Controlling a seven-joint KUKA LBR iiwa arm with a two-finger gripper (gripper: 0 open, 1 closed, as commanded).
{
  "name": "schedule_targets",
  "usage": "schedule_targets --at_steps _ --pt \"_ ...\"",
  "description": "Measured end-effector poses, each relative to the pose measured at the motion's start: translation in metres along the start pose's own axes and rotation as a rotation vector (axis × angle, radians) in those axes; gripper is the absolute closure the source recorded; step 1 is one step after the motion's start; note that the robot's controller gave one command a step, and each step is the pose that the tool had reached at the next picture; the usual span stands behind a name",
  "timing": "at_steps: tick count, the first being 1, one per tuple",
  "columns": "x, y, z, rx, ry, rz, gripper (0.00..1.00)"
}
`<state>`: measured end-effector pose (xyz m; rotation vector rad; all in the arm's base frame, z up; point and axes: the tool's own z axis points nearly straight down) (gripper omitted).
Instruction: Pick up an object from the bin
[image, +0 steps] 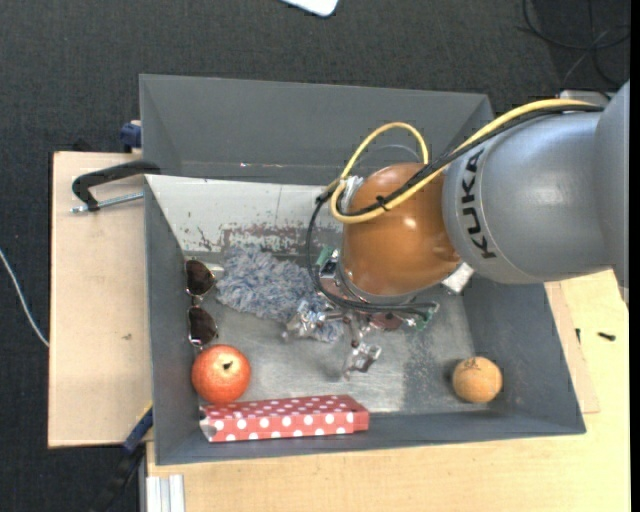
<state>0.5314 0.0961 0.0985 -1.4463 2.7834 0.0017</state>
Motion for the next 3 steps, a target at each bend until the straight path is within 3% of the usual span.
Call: schedule_targets --at_steps 1,2,3 --pt "0.039 -0.015 0.001 0.0 -0.001 -0.069 0.0" --pt "0.005 -0.05 0.001 0.004 0.0 0.117 0.0" --pt "-0.009 -0.036 0.013 0.0 0.003 0.029 0.0"
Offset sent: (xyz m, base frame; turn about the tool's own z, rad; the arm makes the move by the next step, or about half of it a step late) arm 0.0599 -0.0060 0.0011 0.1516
